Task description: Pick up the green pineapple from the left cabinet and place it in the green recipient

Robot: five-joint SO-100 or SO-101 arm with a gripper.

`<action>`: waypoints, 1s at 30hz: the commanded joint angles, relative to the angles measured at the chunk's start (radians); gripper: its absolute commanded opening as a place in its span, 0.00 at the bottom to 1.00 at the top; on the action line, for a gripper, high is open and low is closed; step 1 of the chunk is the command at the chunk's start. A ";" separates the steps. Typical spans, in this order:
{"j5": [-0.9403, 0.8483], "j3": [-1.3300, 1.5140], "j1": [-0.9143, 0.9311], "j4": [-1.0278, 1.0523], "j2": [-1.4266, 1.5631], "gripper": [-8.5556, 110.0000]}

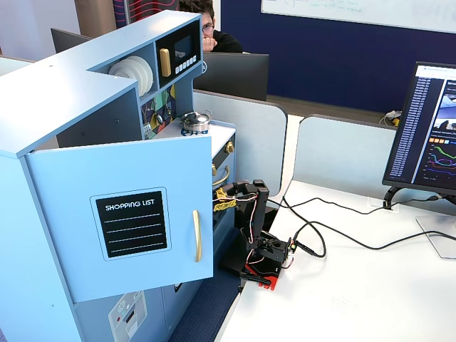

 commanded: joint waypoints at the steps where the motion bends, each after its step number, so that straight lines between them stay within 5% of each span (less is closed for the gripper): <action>1: 0.015 -0.123 0.006 -0.034 -0.028 0.48; 23: 0.025 -0.345 -0.046 0.005 -0.224 0.45; 26: 0.006 -0.388 -0.041 0.021 -0.259 0.31; 28: 0.018 -0.407 -0.041 0.026 -0.273 0.10; 30: 0.051 -0.420 -0.041 0.031 -0.282 0.07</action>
